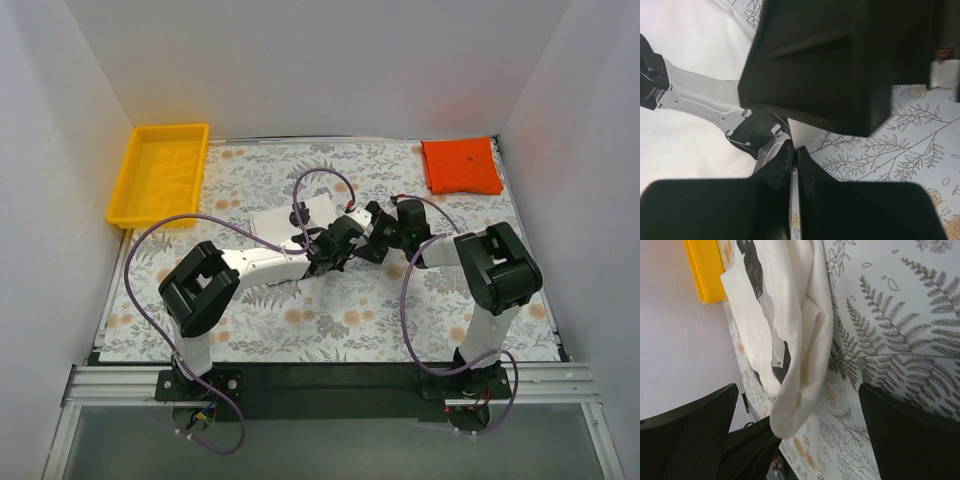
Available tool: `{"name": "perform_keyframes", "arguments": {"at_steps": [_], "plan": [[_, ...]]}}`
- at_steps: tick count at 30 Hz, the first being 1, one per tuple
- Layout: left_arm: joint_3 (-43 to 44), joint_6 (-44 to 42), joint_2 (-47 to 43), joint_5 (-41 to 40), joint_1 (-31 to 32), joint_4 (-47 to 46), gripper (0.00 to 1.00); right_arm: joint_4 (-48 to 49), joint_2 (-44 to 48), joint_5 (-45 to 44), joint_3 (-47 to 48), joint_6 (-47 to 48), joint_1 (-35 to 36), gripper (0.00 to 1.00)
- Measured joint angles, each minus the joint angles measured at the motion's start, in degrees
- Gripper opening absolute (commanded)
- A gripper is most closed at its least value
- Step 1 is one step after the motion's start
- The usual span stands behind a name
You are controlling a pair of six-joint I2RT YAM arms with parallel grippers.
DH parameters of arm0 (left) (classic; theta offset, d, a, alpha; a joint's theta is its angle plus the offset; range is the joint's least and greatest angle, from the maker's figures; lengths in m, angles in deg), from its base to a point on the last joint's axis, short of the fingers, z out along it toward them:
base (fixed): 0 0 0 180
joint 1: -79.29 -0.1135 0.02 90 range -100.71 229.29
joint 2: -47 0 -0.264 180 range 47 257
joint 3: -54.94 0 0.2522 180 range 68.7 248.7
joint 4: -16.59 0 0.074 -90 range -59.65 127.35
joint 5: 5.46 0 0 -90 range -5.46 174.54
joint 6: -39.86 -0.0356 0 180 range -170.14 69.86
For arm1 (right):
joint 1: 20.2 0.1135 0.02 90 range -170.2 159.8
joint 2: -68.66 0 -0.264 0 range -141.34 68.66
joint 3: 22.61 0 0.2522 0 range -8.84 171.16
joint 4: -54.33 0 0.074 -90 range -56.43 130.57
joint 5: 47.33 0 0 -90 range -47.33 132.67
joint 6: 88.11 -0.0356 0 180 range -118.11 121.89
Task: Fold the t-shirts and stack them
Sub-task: Neatly place the folded tshirt to the corner
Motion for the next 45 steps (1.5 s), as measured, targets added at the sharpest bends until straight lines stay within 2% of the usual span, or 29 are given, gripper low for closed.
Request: {"name": "perform_keyframes", "arguments": {"at_steps": [9,12,15,16,20,21,22,23,24,26,27,29,32,36,40,41,45], "plan": [[-1.0,3.1,-3.9,0.1,0.0,0.8,0.0,4.1,-8.0,0.9,7.1,-2.9,4.7,0.81],[-1.6,3.9,-4.3,0.4,0.0,0.8,0.0,4.7,-10.0,1.2,9.0,-3.0,5.9,0.74],[-2.3,5.0,-4.3,0.9,0.0,0.9,0.01,5.0,-11.6,1.6,10.3,-2.7,6.4,0.62],[-2.4,5.4,-4.3,1.0,0.0,1.0,0.01,4.9,-12.0,1.8,10.5,-2.4,6.5,0.51],[-2.5,6.7,-4.3,1.4,0.0,1.0,0.07,3.6,-13.9,1.8,11.2,-0.2,6.5,0.27],[-2.5,7.0,-4.3,1.5,0.0,1.0,0.12,3.6,-14.4,2.3,11.3,0.1,6.5,0.23],[-2.5,7.4,-4.3,1.5,-0.1,1.1,0.15,3.6,-14.8,2.5,11.4,0.5,6.4,0.12],[-2.5,7.8,-4.3,1.6,-0.1,1.1,0.2,3.3,-14.9,2.5,11.5,1.2,6.4,0.07],[-2.5,8.2,-4.3,1.9,-0.1,1.1,0.37,3.2,-14.9,2.4,11.6,1.9,6.4,0.01],[-2.5,9.2,-4.5,2.3,-0.1,1.5,0.52,3.0,-14.9,2.5,11.6,3.6,6.4,0.01],[-2.4,10.0,-4.6,2.4,-0.1,1.9,0.63,3.1,-14.9,2.6,11.6,4.6,6.3,0.01],[-1.9,11.7,-4.8,2.6,-0.1,3.6,0.71,3.0,-14.8,2.7,11.7,6.6,6.1,0.01],[-1.5,14.6,-6.3,3.1,-0.6,5.7,0.74,0.8,-14.5,2.7,12.8,11.1,5.7,0.01],[-1.6,20.1,-11.6,6.2,-4.5,9.7,0.77,-9.2,-13.7,0.5,17.8,20.5,3.5,0.01],[-2.1,25.8,-18.6,10.3,-13.1,13.2,0.86,-21.3,-13.5,-7.0,25.4,32.7,0.5,0.01],[-2.9,27.0,-20.5,11.2,-15.6,13.7,0.9,-24.4,-13.5,-9.4,27.5,35.9,-0.4,0.01],[-8.6,30.3,-27.2,14.8,-23.8,15.5,0.94,-34.0,-13.6,-20.6,35.0,47.8,-3.5,0.01]]}}
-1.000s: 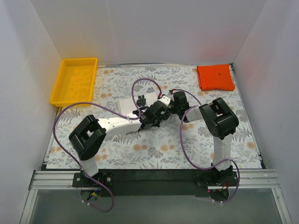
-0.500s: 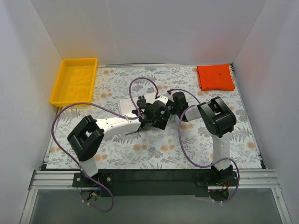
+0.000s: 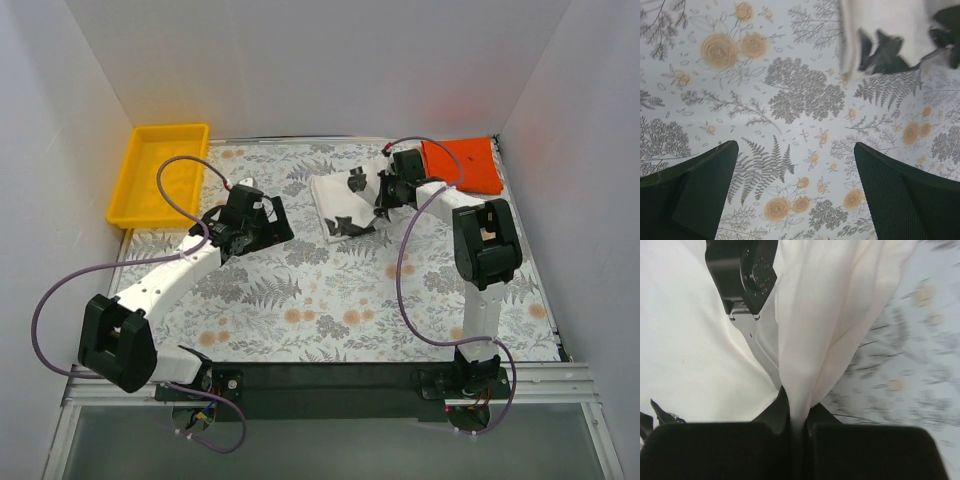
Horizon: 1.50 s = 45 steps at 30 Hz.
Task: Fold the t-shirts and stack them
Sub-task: Neatly place the folded tshirt to the corner
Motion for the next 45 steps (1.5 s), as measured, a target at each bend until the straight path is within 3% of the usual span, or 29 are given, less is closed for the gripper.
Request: {"name": "perform_keyframes", "arguments": {"at_steps": [7,16,29,45], "plan": [[-7.7,1.5,-1.6,6.9,-7.2,4.8,0.92,-7.8,-3.4,-14.6,14.1,16.6,-4.6,0.01],[-10.7,2.1,-6.0,8.5,-7.8,8.9,0.91,-10.3,-11.8,-21.4,29.3,28.5,-10.0,0.01],[-10.7,1.3,-3.5,9.1,-7.8,10.9,0.9,-11.4,-12.0,-23.5,34.0,34.7,-13.6,0.01],[-10.7,-0.1,-0.4,10.5,-7.8,10.8,0.9,-12.8,-5.6,-16.5,34.4,33.3,-19.3,0.01]]}}
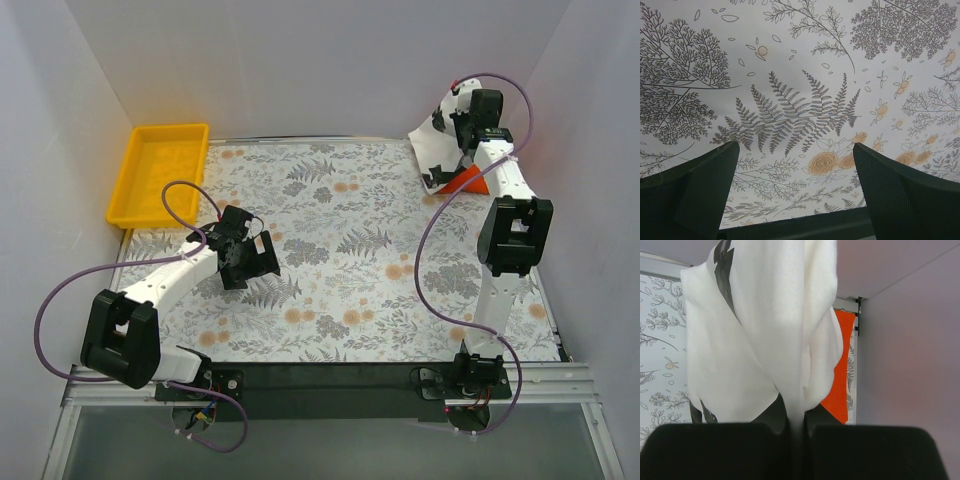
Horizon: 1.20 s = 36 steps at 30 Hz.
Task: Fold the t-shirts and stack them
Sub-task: Neatly place the folded tshirt to the corner
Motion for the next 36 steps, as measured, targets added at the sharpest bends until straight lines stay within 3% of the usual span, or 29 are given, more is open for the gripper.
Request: {"name": "perform_keyframes", "arguments": {"at_steps": [12,14,15,18,24,29,36], "plan": [[-0.1,-0.4,0.3,0.6,0.0,0.1,0.9,4.8,-7.0,-1.4,-0.7,1.2,-3.7,0.03],[-0.1,-0.4,0.3,0.6,0.0,0.2,0.9,6.3,-9.3,-3.3,-0.7,1.8,-3.8,0.13],[-0.1,-0.4,0.3,0.7,0.0,0.3,0.9,6.9,-10.4,-4.2,-0.7,2.1,-3.9,0.3],[-0.1,-0.4,0.3,0.6,0.0,0.4,0.9,8.6,-13.1,-7.3,-0.7,3.3,-4.0,0.49],[-0.1,-0.3,0.3,0.6,0.0,0.6,0.9,10.7,-14.1,-15.3,-0.8,3.1,-3.9,0.69],[0.2,-0.4,-0.5,0.1,0.0,1.2,0.9,12.1,-9.4,-20.1,-7.0,0.0,-3.9,0.74],[3.5,-0.8,-6.2,-4.7,0.0,2.6,0.91,8.7,7.0,-19.7,-18.4,-5.6,-3.9,0.74]]}}
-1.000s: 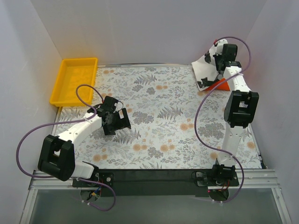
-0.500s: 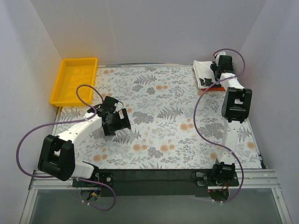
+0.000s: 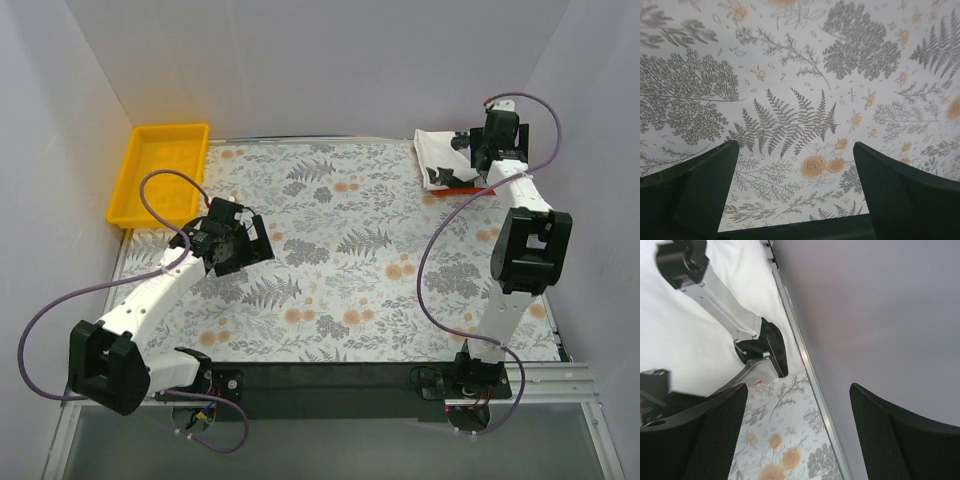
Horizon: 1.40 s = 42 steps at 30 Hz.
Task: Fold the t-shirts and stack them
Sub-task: Neatly place the folded tshirt to the corner
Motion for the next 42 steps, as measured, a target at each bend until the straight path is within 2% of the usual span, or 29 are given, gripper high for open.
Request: {"name": "perform_keyframes", "arguments": {"at_steps": [2,8,10,14,18,21,26,32,42], "plan": [[1.4,-0.3,-2.9,-2.3,0.0,0.2,0.93,-2.3,7.3,2.0,-2.8,-2.7,0.0,0.76],[4.9,-0.4,-13.4,-11.5,0.0,0.6,0.98,-8.3,30.1,9.7,-11.0,-10.0,0.0,0.9],[4.9,0.2,-18.1,-14.7,0.0,0.8,0.98,-10.0,38.0,12.4,-13.6,-12.4,0.0,0.98],[3.7,1.2,-29.9,-20.2,0.0,0.3,0.98,-11.9,54.9,15.7,-19.9,-16.2,0.0,0.98],[1.1,1.8,-42.5,-23.6,0.0,0.3,0.98,-13.9,70.1,13.7,-26.5,-17.9,4.5,0.98],[-0.6,1.6,-51.7,-25.4,0.0,-0.3,0.98,-16.1,80.0,12.9,-30.5,-18.2,9.0,0.98],[-2.6,0.3,-63.3,-27.0,0.0,-1.0,0.98,-22.7,95.3,12.7,-35.8,-17.1,10.3,0.98],[-3.5,0.2,-65.1,-27.8,0.0,-0.6,0.98,-28.7,106.2,13.8,-36.5,-16.9,10.4,0.98],[-8.6,2.1,-64.7,-27.0,0.0,-2.2,0.98,-33.9,106.6,16.0,-36.6,-16.8,10.9,0.98]]}}
